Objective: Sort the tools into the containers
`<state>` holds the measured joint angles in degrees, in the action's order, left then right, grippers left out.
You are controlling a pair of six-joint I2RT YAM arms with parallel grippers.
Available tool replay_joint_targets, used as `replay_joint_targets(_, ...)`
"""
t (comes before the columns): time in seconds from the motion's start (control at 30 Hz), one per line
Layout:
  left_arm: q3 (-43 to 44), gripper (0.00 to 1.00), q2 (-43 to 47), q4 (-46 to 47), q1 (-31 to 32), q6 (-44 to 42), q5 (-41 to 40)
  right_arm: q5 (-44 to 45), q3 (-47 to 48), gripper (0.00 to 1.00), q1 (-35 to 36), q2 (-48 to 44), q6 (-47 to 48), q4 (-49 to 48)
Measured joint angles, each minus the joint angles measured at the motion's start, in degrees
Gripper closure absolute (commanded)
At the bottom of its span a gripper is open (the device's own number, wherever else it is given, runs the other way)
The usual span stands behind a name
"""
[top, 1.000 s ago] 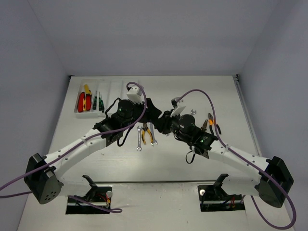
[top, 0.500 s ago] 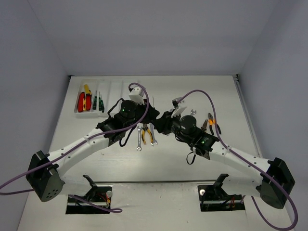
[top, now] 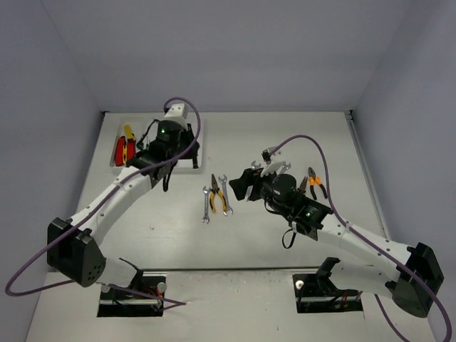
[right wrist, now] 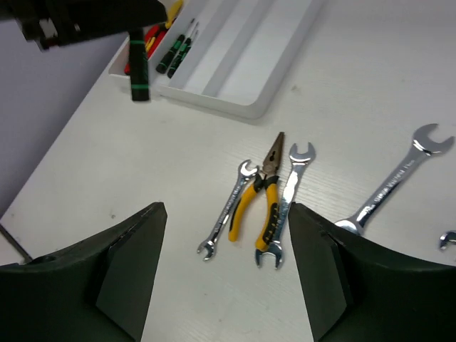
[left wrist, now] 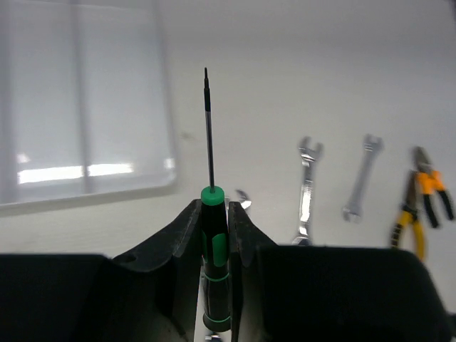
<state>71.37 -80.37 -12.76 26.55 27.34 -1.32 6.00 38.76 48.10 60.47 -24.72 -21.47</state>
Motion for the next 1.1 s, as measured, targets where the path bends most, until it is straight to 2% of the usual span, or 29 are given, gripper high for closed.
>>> replay_joint_targets(0.2, 12.4, 1.0, -13.0, -10.4, -12.3, -10.6, -2.1, 4.0, -2.0, 0.32, 0.0, -4.5, 2.5, 4.6)
replay_joint_targets(0.4, 24.0, 0.99, -27.9, -16.8, -19.3, -16.8, -3.8, 5.3, -3.7, 0.31, 0.0, -6.4, 4.0, 8.0)
replay_joint_targets(0.5, 30.3, 0.91, -34.7, -19.1, -22.0, -19.1, -4.1, 5.6, -4.1, 0.31, 0.0, -7.3, 4.4, 9.3)
replay_joint_targets(0.63, 37.5, 0.68, -42.0, -20.9, -24.6, -22.0, -5.0, 5.8, -4.5, 0.3, 0.0, -8.7, 4.9, 10.2)
replay_joint_targets(0.73, 39.8, 0.53, -45.0, -22.0, -25.8, -23.7, -5.9, 5.9, -4.5, 0.3, 0.0, -9.0, 5.3, 10.7)
replay_joint_targets(0.97, 40.4, 0.5, -45.5, -23.1, -25.9, -24.1, -5.9, 6.8, -4.5, 0.29, 0.0, -9.0, 5.6, 12.0)
replay_joint_targets(1.1, 36.9, 0.5, -41.3, -23.0, -25.4, -21.1, -4.4, 7.3, -4.5, 0.29, 0.0, -9.0, 5.6, 12.5)
